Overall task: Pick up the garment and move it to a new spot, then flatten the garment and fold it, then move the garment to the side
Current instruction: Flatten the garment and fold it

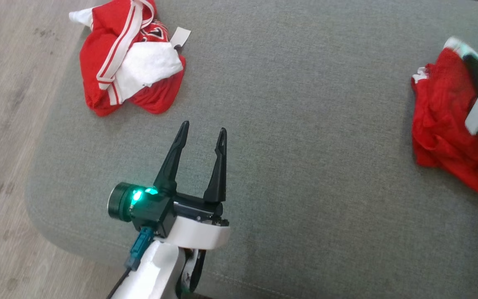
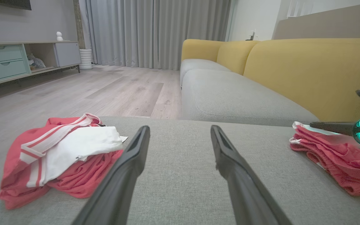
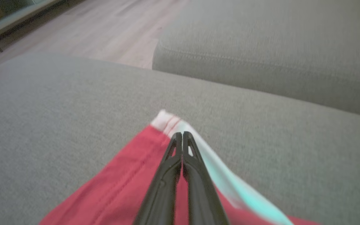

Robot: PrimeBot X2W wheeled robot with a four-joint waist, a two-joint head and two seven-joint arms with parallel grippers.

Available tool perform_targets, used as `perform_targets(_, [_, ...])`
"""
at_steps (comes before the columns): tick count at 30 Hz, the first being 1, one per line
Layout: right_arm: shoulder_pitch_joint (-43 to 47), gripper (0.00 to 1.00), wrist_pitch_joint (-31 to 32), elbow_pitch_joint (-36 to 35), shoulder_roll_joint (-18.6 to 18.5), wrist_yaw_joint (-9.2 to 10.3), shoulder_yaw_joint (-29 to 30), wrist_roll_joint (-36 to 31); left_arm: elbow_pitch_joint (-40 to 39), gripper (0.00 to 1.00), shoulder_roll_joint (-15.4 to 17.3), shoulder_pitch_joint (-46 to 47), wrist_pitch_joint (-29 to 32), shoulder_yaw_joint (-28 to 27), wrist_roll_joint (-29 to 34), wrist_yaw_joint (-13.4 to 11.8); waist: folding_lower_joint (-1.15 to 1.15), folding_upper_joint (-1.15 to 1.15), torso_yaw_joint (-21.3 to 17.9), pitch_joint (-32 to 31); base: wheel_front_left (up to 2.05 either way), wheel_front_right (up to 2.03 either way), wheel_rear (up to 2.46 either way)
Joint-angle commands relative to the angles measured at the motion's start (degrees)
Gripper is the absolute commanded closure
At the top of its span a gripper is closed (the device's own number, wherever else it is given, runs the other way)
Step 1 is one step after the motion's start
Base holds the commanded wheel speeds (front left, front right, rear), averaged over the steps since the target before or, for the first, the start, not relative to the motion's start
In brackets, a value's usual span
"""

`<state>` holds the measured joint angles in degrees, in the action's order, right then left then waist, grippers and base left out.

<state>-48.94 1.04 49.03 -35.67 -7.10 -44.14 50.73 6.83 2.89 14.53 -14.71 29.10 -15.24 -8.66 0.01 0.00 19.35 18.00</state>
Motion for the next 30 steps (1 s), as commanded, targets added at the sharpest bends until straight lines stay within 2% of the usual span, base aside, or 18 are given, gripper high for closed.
perform_targets(1, [-0.39,1.0,-1.38,-0.52,-1.03,-0.39,0.07,-0.56,-2.04,0.0,-0.01,1.58,-0.29,-1.71,-0.35,-0.43,-0.01,0.0,0.2,0.19,0.0,0.0,0.0])
perform_targets(5, [-1.27,1.0,-8.36,0.64,-0.01,-0.39,0.16,-1.13,-1.71,0.0,-0.01,1.35,-0.29,-2.38,-0.24,-0.88,-0.01,0.0,-0.34,-0.71,0.0,0.0,0.0])
perform_targets(8, [1.04,1.0,-13.78,-0.33,0.67,-0.39,-0.62,-0.58,-1.36,0.0,-0.01,0.33,-0.29,-3.26,-0.08,-1.03,-0.01,0.0,-2.12,-3.4,0.0,0.0,0.0])
perform_targets(9, [2.0,0.93,-14.66,-0.68,0.94,-0.39,-0.55,-0.54,-1.17,0.0,-0.01,-0.07,-0.29,-3.63,0.03,-1.1,-0.01,0.0,-2.84,-4.39,0.0,0.0,0.0])
perform_targets(10, [3.18,0.56,-15.27,-1.02,1.15,-0.39,-0.33,-0.68,-0.94,0.0,-0.01,-0.55,-0.29,-4.06,0.15,-1.07,-0.01,0.0,-3.56,-5.33,0.0,0.0,0.0])
perform_targets(11, [4.39,0.0,-15.67,-1.4,1.49,-0.39,0.04,-1.18,-0.67,0.0,-0.01,-1.06,-0.29,-4.66,0.34,-0.99,-0.01,0.0,-4.46,-6.45,0.0,0.0,0.0])
perform_targets(13, [6.52,0.0,-15.96,-3.24,2.4,-0.39,2.25,-3.16,-0.07,0.0,0.08,-2.2,-0.29,-5.89,0.82,-0.72,-0.01,0.0,-6.31,-8.47,0.0,0.0,0.0])
perform_targets(17, [15.32,0.0,-16.01,-11.38,5.06,-0.39,11.34,-13.15,0.83,0.0,0.81,-4.97,-0.29,-8.32,1.62,-0.33,-0.01,0.0,-10.0,-12.91,0.0,0.0,0.0])
perform_targets(21, [28.85,0.0,-16.02,-19.84,11.22,-0.39,24.51,-23.17,2.37,0.0,1.26,-7.88,-0.29,-10.1,1.93,0.47,-0.01,0.0,-12.24,-17.37,0.0,0.0,0.0])
perform_targets(24, [38.5,0.0,-16.02,-26.46,16.39,-0.39,32.24,-30.56,3.27,0.0,1.41,-9.76,-0.29,-11.24,2.36,1.01,-0.01,0.0,-13.48,-19.21,0.0,0.0,0.0])
perform_targets(27, [45.89,0.0,-16.03,-32.06,21.21,-0.39,37.64,-36.43,4.05,0.0,1.51,-11.8,-0.29,-12.52,3.11,1.24,-0.01,0.0,-14.72,-20.64,0.0,0.0,0.0])
perform_targets(30, [51.17,0.0,-16.03,-35.71,24.47,-0.39,40.17,-39.94,4.78,0.0,1.49,-13.77,-0.29,-13.45,4.07,1.66,-0.01,0.0,-15.53,-21.7,0.0,0.0,0.0])
